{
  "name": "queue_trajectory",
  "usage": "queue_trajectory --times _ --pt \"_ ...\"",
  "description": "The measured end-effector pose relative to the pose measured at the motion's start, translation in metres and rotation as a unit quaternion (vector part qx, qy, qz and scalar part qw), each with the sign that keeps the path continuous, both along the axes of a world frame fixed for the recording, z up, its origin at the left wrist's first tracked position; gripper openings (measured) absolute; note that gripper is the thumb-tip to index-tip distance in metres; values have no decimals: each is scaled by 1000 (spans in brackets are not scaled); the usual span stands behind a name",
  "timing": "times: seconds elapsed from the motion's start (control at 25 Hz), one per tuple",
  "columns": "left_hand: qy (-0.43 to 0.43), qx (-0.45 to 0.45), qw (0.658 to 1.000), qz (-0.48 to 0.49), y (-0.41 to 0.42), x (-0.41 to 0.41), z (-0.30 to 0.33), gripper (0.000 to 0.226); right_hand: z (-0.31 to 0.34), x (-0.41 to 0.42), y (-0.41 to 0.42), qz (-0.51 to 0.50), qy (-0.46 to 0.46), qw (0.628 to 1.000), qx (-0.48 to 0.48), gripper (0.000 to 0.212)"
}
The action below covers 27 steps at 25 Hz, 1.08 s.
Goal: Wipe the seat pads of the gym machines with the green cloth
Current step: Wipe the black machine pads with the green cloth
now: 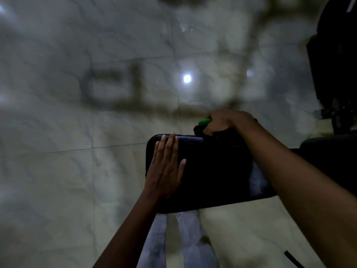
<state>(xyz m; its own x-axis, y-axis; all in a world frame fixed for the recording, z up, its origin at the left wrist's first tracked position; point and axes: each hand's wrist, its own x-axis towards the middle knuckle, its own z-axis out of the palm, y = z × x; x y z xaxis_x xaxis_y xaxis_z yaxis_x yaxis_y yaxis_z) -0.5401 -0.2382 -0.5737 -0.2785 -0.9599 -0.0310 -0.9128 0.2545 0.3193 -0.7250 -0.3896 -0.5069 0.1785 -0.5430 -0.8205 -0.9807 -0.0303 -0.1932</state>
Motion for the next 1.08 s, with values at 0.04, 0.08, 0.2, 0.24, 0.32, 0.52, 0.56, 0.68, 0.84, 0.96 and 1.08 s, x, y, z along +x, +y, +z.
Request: queue_trajectory --times 0.04,0.08,0.2,0.24,0.32,0.52,0.56,0.68,0.84,0.96,1.08 --pt "-3 -2 1000 -11 -5 -4 0 59 -3 4 2 -7 -8 1000 -19 38" --pt "-4 -5 1000 -19 -8 -8 -1 58 -5 7 6 -15 -16 999 -42 41" --pt "0 -2 999 -49 -14 -9 1 55 -2 -4 21 -39 16 994 -101 44" --pt "-2 -4 997 -74 -17 -6 3 54 1 -15 24 -54 46 992 -104 44" --pt "-11 -11 989 -147 -24 -1 5 54 6 -34 28 -79 128 984 -92 46" --pt "-12 2 968 -252 -37 4 3 55 10 -32 29 -119 156 977 -79 48" --pt "-10 7 967 -256 -38 6 3 55 9 -24 29 -127 122 980 -93 46" --pt "-3 23 967 -255 -38 8 5 56 4 -9 31 -122 64 984 -111 41" --pt "3 22 960 -278 -43 12 5 57 -1 -46 36 -183 177 960 -113 53" --pt "20 6 960 -281 -43 12 4 56 -7 -57 62 -290 204 912 -207 49" --pt "35 -2 960 -276 -41 7 6 53 -12 -56 81 -362 179 864 -301 44"
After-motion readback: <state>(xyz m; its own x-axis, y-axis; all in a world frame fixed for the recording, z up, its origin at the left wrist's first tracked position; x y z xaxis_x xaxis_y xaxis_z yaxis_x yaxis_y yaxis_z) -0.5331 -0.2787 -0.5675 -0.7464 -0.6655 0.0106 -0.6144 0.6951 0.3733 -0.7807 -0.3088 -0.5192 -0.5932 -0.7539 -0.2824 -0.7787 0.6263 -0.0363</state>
